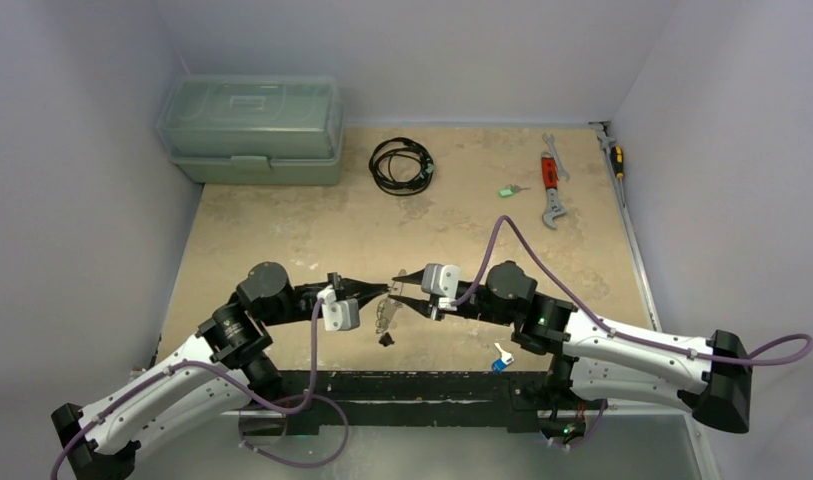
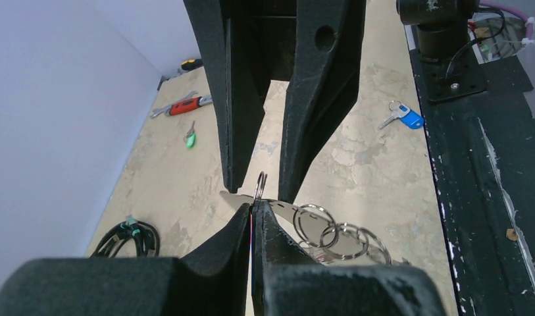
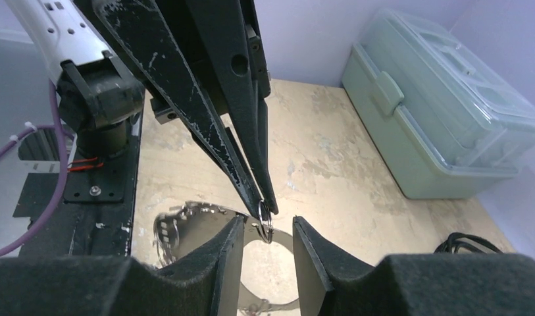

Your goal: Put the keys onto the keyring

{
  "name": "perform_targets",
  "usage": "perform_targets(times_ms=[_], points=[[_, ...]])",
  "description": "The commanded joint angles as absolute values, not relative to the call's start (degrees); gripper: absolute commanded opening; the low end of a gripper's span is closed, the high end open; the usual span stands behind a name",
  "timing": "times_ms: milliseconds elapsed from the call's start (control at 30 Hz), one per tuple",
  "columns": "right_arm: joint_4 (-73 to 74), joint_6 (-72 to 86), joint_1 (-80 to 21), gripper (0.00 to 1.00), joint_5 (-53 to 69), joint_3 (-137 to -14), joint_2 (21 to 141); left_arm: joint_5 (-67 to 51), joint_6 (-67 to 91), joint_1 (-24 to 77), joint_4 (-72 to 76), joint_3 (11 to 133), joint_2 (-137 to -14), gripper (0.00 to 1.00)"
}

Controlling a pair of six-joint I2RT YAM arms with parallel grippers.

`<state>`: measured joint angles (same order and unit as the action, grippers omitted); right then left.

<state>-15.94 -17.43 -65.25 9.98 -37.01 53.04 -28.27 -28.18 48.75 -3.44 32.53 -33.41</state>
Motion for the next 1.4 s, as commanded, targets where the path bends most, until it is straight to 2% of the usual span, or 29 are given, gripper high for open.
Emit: perform_targets(times_ms=[0,367,567,767,800,867,900,933,967,1067,1367], points=[[-18.29,-17.74,-65.65,0.35,7.54,-37.22,54.04,-31.75,-27.33,48.35,0.8,32.56,-33.1,0.0],[-18.41,-17.72,-65.65,0.19,6.12,-37.27,54.13,-32.12,-27.25,48.37,0.45,32.37,-32.61,0.0],[-18.46,-17.58,-65.65,0.0,5.05,-37.47,54.64,-32.29,-27.16,48.34,0.44,32.26,-32.34,0.0],[-19.18,-17.92,-65.65,0.0,4.03,-36.92,54.64,-33.31,-28.17,48.4,0.69,31.41,-31.08,0.0],[-20.05,-18.27,-65.65,0.0,4.3,-36.37,54.52,-32.7,-28.25,48.34,0.84,31.26,-30.59,0.06],[-22.47,-19.18,-65.65,0.0,4.48,-34.96,54.05,-30.92,-27.98,48.38,1.07,30.73,-29.62,0.37],[-23.75,-19.61,-65.65,0.0,4.34,-34.11,53.84,-30.29,-28.04,48.34,1.35,30.46,-29.01,0.64],[-25.02,-20.1,-65.65,0.0,4.06,-33.32,53.61,-30.11,-28.48,48.35,1.28,30.39,-28.26,0.79],[-26.1,-20.65,-65.7,0.0,3.74,-32.7,53.35,-29.63,-28.99,48.26,1.09,30.33,-27.44,0.85],[-30.71,-23.6,-66.1,0.0,3.16,-29.84,52.84,-25.01,-29.7,47.84,1.85,29.97,-25.13,0.93],[-46.11,-37.91,-73.03,0.0,-7.31,-22.37,56.88,-11.5,-29.53,46.2,5.31,28.41,-19.92,0.93]])
